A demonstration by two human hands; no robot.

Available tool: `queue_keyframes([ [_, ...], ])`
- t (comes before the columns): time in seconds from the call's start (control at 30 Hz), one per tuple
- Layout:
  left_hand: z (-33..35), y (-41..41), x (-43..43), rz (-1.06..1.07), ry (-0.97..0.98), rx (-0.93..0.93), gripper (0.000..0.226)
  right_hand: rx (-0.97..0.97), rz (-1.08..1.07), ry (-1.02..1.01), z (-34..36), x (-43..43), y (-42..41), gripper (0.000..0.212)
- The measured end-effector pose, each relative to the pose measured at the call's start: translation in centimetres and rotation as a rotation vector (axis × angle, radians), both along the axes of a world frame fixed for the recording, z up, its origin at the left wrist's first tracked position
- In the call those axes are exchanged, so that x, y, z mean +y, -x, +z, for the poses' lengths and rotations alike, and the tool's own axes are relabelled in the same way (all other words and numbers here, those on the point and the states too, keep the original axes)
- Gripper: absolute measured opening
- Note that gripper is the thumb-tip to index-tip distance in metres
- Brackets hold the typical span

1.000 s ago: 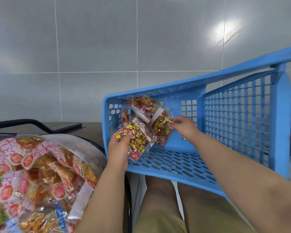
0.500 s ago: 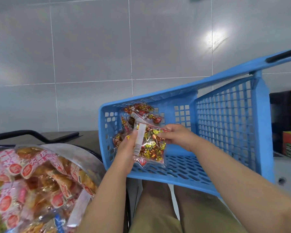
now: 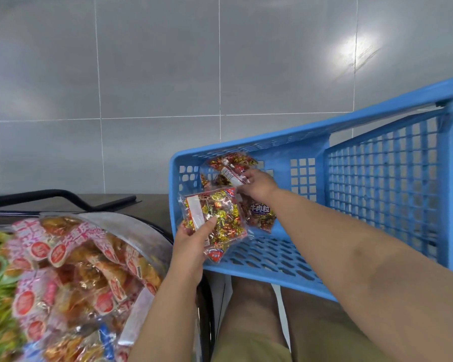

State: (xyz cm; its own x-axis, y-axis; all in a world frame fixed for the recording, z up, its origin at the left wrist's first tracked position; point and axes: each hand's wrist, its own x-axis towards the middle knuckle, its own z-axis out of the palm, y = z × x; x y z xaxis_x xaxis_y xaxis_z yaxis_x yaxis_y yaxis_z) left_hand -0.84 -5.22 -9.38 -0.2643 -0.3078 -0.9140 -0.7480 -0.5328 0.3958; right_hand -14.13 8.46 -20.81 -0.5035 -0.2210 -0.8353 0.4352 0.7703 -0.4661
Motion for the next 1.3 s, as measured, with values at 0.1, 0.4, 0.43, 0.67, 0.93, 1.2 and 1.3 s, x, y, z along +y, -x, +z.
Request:
queue_keyframes([
  [0.1,0.7,0.0,-0.3,0.04,-0.019,0.004,0.042,0.014,-0.081,0.037,1.0,1.3,-0.6,0.028],
  [0.4,4.2,-0.4,0.0,0.087,-0.017,0.027,0.04,0.315,-0.49,0.088,12.8,9.7,-1.8,0.014],
  [0.43,4.8,-0.5,0.3,0.098,-0.033,0.034,0.041,0.347,-0.509,0.107,14.3,10.2,-1.8,0.016],
  [0.67,10.4,-2.1,4.2,0.223,-0.103,0.117,0.041,0.455,-0.298,0.324,22.5,9.8,-2.3,0.009],
  [0.93,19.0,-7.7,5.2,0.415,-0.062,0.357,0.033,0.502,0.341,0.796,29.5,5.5,-7.8,0.017],
  [1.2,23.4,-18.0,3.5,0.703,0.141,0.413,0.05,0.415,0.506,0.864,33.6,-1.1,-13.7,0.021],
  [1.3,24.4,-22.4,3.4,0.841,0.186,0.409,0.074,0.352,0.581,0.855,34.8,-4.2,-17.1,0.048],
])
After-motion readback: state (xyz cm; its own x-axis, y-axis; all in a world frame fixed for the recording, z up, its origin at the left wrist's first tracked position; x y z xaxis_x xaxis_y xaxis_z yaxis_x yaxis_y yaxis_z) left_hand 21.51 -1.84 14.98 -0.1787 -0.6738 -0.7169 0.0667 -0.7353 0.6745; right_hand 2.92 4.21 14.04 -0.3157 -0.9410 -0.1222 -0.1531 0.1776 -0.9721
